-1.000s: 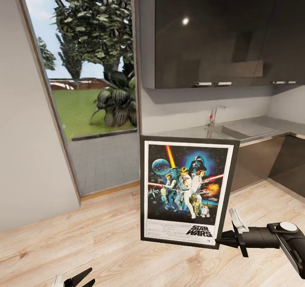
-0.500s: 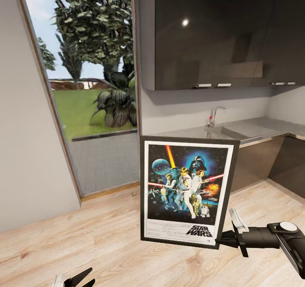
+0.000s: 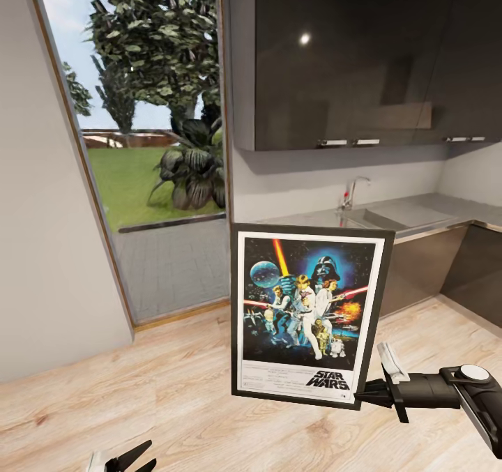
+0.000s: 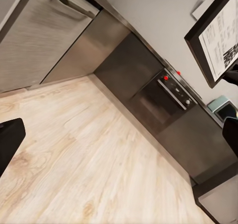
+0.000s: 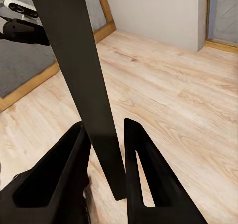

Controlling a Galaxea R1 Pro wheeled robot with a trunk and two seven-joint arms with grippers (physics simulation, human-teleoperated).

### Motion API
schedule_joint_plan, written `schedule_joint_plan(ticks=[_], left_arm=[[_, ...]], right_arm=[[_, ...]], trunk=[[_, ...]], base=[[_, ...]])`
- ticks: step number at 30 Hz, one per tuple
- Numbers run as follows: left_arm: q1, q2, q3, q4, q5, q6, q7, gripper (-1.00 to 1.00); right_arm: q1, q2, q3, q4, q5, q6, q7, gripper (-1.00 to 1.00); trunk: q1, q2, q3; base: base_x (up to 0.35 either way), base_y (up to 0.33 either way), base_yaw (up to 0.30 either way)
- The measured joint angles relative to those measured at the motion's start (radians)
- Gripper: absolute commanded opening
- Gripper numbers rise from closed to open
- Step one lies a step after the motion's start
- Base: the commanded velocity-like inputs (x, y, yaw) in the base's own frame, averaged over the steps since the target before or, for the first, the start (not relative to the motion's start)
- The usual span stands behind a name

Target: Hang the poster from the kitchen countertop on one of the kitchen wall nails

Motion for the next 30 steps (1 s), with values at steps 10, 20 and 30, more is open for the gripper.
schedule_joint_plan(ticks=[10,20,30], left_arm=[[0.000,0.000,0.000,0.000,0.000,0.000,0.000,1.00],[0.000,0.000,0.000,0.000,0.000,0.000,0.000,1.00],[0.000,0.000,0.000,0.000,0.000,0.000,0.000,1.00]], right_arm=[[0.000,0.000,0.001,0.000,0.000,0.000,0.000,-1.00],[0.000,0.000,0.001,0.000,0.000,0.001,0.000,-1.00],[0.000,0.000,0.001,0.000,0.000,0.001,0.000,-1.00]], trunk=[[-0.038,0.070,0.032],[-0.077,0.140,0.063],[-0.088,0.161,0.071]], base=[[0.000,0.000,0.000],[0.000,0.000,0.000],[0.000,0.000,0.000]])
